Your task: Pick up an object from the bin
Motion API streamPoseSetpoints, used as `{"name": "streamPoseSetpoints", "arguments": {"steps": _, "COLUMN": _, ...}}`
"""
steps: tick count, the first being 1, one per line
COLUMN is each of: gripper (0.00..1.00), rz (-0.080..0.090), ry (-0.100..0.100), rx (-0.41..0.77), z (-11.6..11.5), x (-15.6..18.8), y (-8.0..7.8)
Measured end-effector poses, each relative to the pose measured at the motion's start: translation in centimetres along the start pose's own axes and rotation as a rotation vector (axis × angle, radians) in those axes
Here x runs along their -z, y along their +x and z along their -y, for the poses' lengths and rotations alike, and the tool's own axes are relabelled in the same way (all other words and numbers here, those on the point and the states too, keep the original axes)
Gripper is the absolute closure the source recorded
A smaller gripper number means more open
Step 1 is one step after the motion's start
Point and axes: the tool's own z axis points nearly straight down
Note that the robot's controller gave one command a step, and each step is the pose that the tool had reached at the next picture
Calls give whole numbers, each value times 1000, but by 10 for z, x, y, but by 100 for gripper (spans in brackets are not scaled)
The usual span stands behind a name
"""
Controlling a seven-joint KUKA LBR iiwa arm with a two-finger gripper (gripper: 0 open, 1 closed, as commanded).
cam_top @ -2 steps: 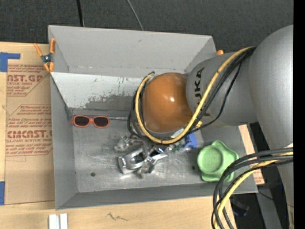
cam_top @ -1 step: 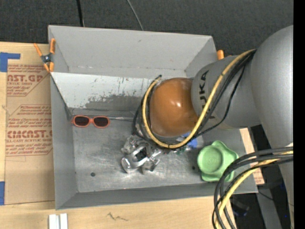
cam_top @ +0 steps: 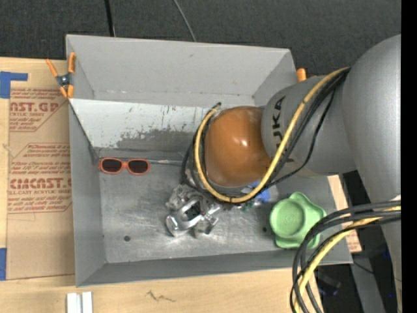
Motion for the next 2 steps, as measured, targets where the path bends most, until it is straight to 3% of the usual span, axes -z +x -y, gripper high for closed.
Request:
{"name": "streamPoseSetpoints", "arguments": {"steps": 1, "gripper": 100, "rz": 1, "ry": 12, "rx": 150, "z": -19, "x": 1, "y": 0}}
{"name": "streamPoseSetpoints", "arguments": {"steps": 2, "gripper": 100, "rz": -16, "ry": -13, "rx": 280, "z": -33, "x": 12, "y": 8}}
